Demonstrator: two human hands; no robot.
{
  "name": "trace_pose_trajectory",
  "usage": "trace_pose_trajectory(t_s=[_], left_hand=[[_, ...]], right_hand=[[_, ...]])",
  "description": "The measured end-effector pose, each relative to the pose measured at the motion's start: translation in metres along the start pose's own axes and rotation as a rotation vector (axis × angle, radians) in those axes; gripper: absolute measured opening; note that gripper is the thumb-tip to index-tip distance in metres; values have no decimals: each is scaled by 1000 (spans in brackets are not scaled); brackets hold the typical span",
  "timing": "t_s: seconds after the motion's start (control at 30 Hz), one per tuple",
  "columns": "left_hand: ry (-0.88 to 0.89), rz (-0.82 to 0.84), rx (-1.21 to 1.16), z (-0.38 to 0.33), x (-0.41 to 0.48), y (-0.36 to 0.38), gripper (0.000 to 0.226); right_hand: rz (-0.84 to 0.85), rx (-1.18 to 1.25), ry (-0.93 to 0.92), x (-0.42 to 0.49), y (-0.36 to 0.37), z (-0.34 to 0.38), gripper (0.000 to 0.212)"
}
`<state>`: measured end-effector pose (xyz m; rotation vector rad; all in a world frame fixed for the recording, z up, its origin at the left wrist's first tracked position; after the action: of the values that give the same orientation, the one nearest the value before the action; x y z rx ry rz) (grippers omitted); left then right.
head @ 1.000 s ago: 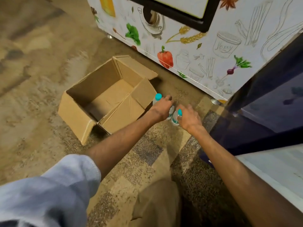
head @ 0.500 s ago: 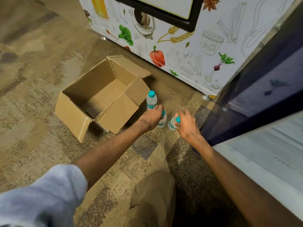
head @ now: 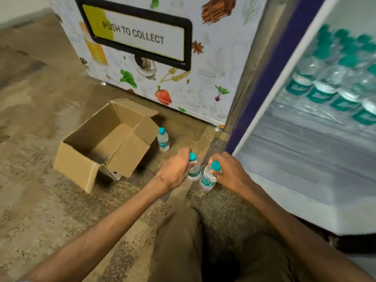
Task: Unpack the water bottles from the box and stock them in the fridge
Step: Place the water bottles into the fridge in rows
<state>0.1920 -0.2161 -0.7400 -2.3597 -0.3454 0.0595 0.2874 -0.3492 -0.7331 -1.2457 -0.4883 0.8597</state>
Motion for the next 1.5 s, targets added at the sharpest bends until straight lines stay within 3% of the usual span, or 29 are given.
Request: trace_pose_trajectory(t_s=[0.17, 0.5, 0.63, 0.77, 0.93, 1.1, 1.3, 1.5], left_hand=[[192, -89, -61, -88, -22, -21, 16], [509, -354, -373, -269, 10, -43, 14], [593, -486, -505, -335, 53, -35, 9], [639, -494, -562, -379, 102, -10, 17], [643, -483, -524, -396, 152, 18, 19], [600, -537, -457, -394, 187, 32, 22], [526, -383, -276, -408, 240, 35, 30], [377, -130, 9, -413, 298, 47, 28]], right_hand=[[-156, 160, 51, -71, -76, -29, 25], [-853, 189, 273, -210, -274, -110, 32], [-1165, 451, 330, -244, -317, -152, 24], [-1344, 779, 399, -243, -333, -190, 25], [-1338, 1207, 540, -217, -327, -247, 20], [-1245, 1481, 668, -186, -319, -290, 33], [-1145, 1060, 738, -141, -339, -325, 31], [-815, 416, 630, -72, -362, -323, 31]])
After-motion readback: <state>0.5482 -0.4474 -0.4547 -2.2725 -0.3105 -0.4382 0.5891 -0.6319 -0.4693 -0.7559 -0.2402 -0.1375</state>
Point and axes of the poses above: each hand's wrist, its own x-axis towards the middle knuckle, its own y-axis out of the palm, z = x × y, the point moved 6 cm from there along x, towards the middle knuckle, and after that the axes turned 13 degrees about -x, right-handed, at the moved point
